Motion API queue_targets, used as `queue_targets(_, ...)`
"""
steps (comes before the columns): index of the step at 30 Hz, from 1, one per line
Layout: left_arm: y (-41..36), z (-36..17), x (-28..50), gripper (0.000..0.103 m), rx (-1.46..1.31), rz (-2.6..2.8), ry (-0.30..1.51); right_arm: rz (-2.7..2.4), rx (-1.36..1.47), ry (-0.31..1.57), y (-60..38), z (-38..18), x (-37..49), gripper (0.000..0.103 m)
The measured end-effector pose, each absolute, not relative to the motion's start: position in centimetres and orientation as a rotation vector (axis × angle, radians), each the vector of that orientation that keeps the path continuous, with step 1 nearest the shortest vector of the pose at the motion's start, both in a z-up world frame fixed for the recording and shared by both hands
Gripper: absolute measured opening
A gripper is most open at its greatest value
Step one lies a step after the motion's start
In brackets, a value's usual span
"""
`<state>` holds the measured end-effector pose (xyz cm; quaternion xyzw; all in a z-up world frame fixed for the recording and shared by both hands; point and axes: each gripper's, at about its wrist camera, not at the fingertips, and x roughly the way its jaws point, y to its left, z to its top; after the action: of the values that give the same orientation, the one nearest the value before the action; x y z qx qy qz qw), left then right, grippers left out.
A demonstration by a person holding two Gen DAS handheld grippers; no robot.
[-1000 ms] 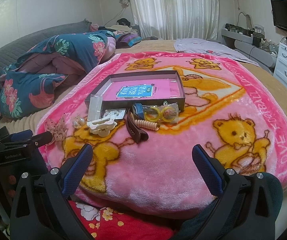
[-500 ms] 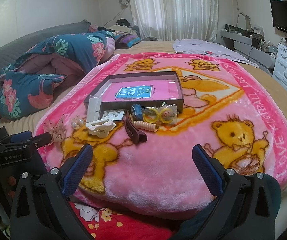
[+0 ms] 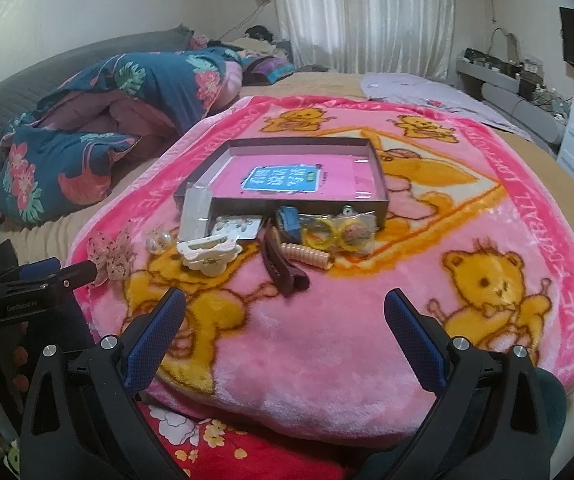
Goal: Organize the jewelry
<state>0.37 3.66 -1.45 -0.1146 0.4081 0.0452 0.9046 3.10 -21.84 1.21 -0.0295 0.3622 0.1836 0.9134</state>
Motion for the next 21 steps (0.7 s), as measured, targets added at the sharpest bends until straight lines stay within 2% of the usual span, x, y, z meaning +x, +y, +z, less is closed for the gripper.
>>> queue_targets(10, 7.6, -4.0, 2.8, 0.095, -0.276, 0.156, 0.94, 0.444, -0.112, 0.77, -18.9, -0.1, 5.6, 0.099)
queue_targets(21, 8.5, -7.4, 7.6, 0.095, -0.302, 0.069, 1.06, 0.443, -0.17, 0.853, -17.9, -3.2, 9.8, 0.099)
